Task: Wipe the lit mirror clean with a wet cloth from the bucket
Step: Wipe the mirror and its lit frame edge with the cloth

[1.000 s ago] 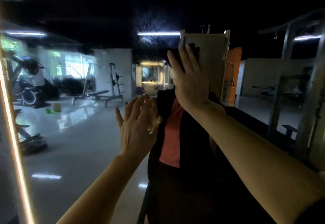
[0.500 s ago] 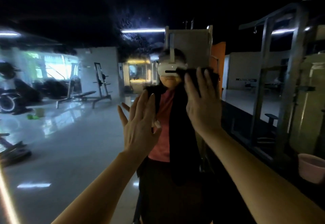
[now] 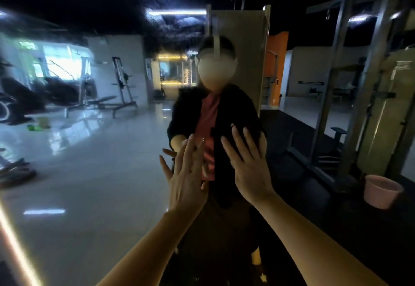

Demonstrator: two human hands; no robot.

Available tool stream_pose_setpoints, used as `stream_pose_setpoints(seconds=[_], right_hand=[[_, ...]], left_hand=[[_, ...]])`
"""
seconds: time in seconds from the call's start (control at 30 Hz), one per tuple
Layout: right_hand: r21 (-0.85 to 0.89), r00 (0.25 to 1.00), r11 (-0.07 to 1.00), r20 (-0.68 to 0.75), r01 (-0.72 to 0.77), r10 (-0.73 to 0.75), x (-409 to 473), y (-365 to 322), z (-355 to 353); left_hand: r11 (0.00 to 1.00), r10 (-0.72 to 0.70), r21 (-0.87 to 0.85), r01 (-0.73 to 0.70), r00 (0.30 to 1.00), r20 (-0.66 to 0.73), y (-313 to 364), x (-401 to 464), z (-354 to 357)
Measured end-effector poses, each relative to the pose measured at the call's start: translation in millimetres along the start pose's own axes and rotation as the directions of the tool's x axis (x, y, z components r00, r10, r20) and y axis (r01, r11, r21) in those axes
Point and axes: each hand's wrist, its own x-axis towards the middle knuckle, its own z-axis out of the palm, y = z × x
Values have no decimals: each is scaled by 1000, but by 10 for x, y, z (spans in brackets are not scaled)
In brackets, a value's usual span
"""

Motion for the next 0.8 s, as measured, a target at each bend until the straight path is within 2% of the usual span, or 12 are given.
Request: stream_pose_setpoints(seconds=[0.13,0.2,0.27,0.33,0.4,0.43,0.5,0.57,0.63,0.7,0.77,0.8], right_hand=[[-12,901,926,235,379,-365,-745,53,200],[-26,859,889,275,457,-433,-839,208,128],[-61,928,934,155,352,-339,-685,309,29],[-46,996,995,11,85,-84,-416,306,-40],[1,997,998,-46,-69,69,-269,197,-19],[10,998,998,-34,-54,54,-307,129,39],[24,989,992,85,123,-124,-613,47,192],[34,897,931,258,363,-359,-1047,101,274],[20,814,874,353,486,-460,-1304,252,247],[-43,868,907,311,419,-387,-1272,344,152],[-117,984,984,129,136,-121,-1100,371,36],[-123,999,992,39,-33,38,-1020,352,-8]], left_hand=[[1000,-17,-9,18,995,94,-45,-286,106],[1000,-29,7,28,993,118,-100,-384,119],[999,-49,13,48,991,124,-112,-419,123],[997,-77,1,78,989,123,-48,-415,135],[995,-97,-25,101,987,132,62,-418,164],[994,-98,-40,104,986,138,108,-434,188],[994,-92,-48,101,983,156,145,-503,244],[996,-82,-32,89,982,172,105,-589,280],[998,-69,-3,70,981,181,33,-648,284],[998,-66,17,64,983,173,10,-654,266],[996,-89,14,88,984,156,64,-619,257],[995,-103,5,104,984,147,104,-603,263]])
